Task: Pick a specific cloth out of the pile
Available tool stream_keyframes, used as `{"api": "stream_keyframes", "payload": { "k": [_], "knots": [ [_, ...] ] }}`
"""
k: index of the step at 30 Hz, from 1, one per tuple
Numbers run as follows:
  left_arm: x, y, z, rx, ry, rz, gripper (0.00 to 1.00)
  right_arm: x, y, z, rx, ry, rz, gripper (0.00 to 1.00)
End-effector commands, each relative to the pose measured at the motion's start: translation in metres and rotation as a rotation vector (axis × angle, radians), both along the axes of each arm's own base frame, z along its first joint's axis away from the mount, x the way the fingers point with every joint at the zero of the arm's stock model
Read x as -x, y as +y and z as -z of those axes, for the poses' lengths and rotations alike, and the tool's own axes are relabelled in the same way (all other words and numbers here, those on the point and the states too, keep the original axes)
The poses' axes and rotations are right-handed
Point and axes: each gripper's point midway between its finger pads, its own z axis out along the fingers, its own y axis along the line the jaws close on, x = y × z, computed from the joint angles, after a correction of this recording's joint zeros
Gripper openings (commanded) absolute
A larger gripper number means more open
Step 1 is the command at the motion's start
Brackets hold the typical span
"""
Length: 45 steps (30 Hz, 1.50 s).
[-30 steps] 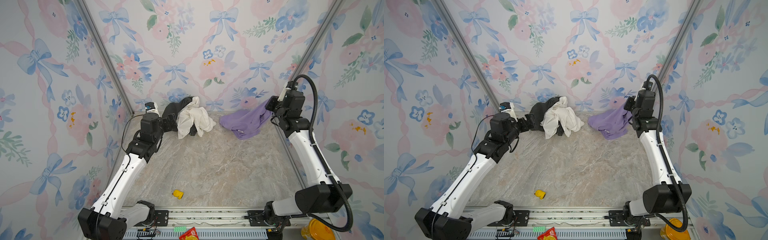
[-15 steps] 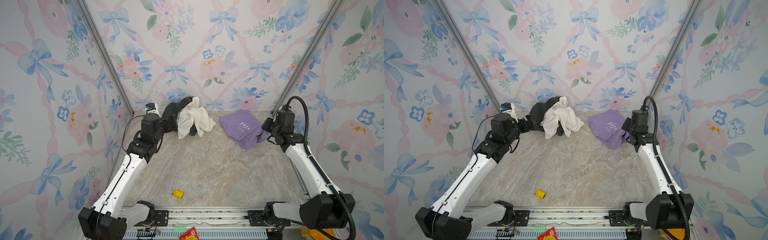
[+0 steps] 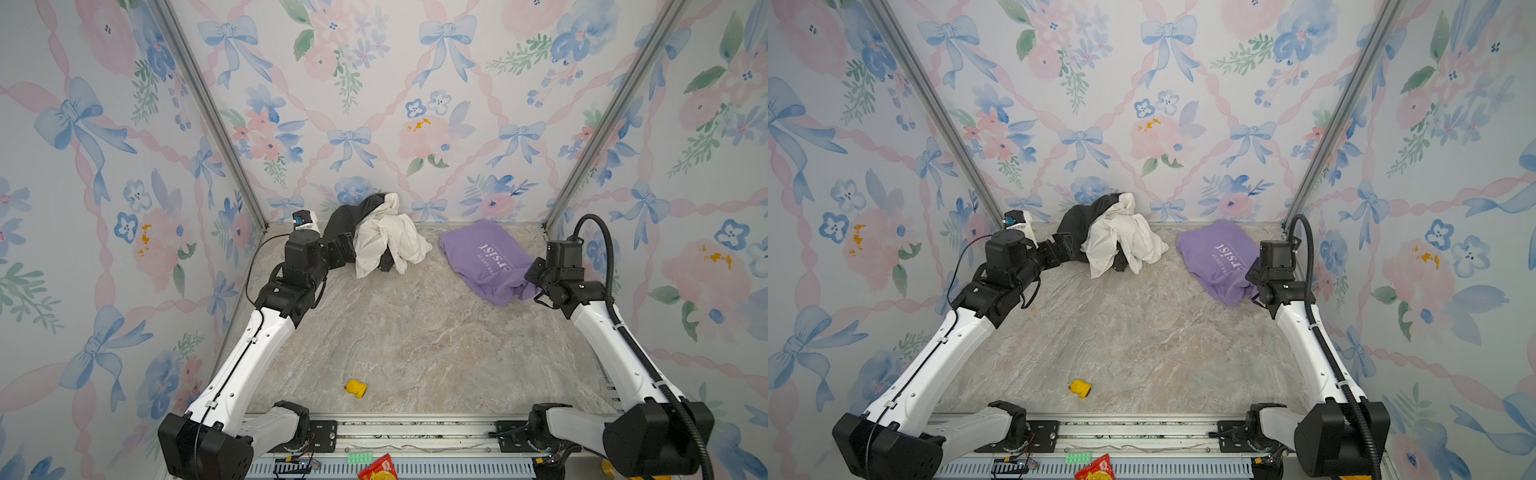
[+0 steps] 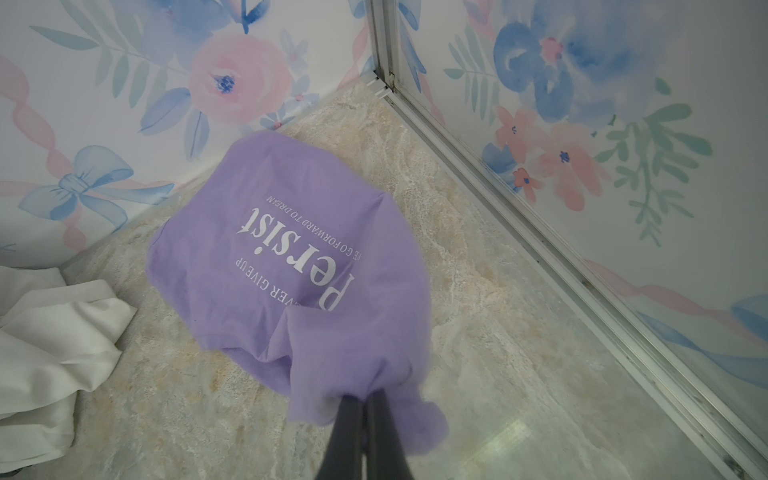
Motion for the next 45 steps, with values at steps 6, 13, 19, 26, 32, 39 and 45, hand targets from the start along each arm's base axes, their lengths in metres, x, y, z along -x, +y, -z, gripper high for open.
{"api": "stream_keyframes", "payload": {
  "k": [6,13,19,26,32,39,45],
  "knots": [
    [0.003,0.004,-0.001,0.017,-0.012,-0.015,0.98,0.056,-0.028,0.041,-0.021,0.111,0.246,0.27],
    [0.002,0.004,0.0,0.02,-0.012,-0.016,0.98,0.095,-0.05,0.057,-0.084,0.166,0.453,0.67],
    [0.001,0.004,0.003,0.022,-0.011,-0.018,0.98,0.086,-0.053,0.039,-0.094,0.08,0.449,0.81],
    [0.001,0.007,0.009,0.009,-0.003,-0.031,0.98,0.068,-0.049,0.023,-0.096,0.04,0.388,0.91],
    [0.002,0.014,0.019,-0.019,-0.003,-0.062,0.98,0.046,-0.042,-0.001,-0.07,-0.054,0.292,0.97],
    [0.005,0.035,0.034,-0.107,-0.042,-0.132,0.98,0.014,-0.013,-0.034,0.106,-0.2,0.029,0.97],
    [0.018,0.059,0.049,-0.206,-0.156,-0.212,0.98,0.001,0.023,-0.032,0.287,-0.26,-0.209,0.97]
  ]
}}
